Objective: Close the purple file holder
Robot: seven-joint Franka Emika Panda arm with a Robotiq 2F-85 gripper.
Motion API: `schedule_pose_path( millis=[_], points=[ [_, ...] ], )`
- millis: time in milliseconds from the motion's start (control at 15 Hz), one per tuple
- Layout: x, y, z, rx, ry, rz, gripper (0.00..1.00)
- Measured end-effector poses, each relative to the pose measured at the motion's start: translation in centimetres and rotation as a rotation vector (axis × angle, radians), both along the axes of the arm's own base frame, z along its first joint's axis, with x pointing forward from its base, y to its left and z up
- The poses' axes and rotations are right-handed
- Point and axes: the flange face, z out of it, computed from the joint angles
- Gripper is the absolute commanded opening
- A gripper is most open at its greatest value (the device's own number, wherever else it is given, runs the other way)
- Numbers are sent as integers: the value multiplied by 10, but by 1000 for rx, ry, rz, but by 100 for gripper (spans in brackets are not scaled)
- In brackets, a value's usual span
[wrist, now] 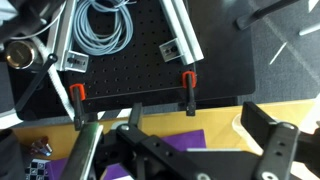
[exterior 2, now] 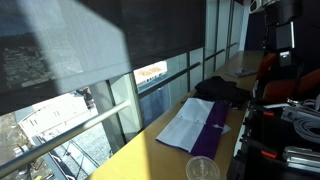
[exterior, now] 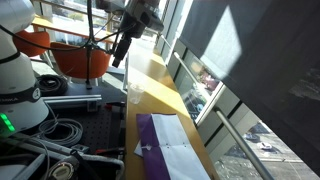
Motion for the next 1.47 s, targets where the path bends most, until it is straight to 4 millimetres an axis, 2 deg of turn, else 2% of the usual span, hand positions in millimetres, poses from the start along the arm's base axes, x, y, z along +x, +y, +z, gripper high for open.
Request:
schedule_pose_path(
  millis=[200, 533, 800, 1000, 1133, 1267, 1467],
  points=[
    [34, -53, -24, -52, -70, 26, 100],
    [103, -145, -62, -81, -255, 11, 100],
    [163, -204, -91, -113, -342, -35, 100],
    [210, -233, -118, -142, -351, -57, 100],
    [234, -244, -136, -157, -345, -66, 100],
    [245, -247, -146, -163, -341, -68, 100],
    [248, -248, -145, -165, -345, -69, 100]
  ],
)
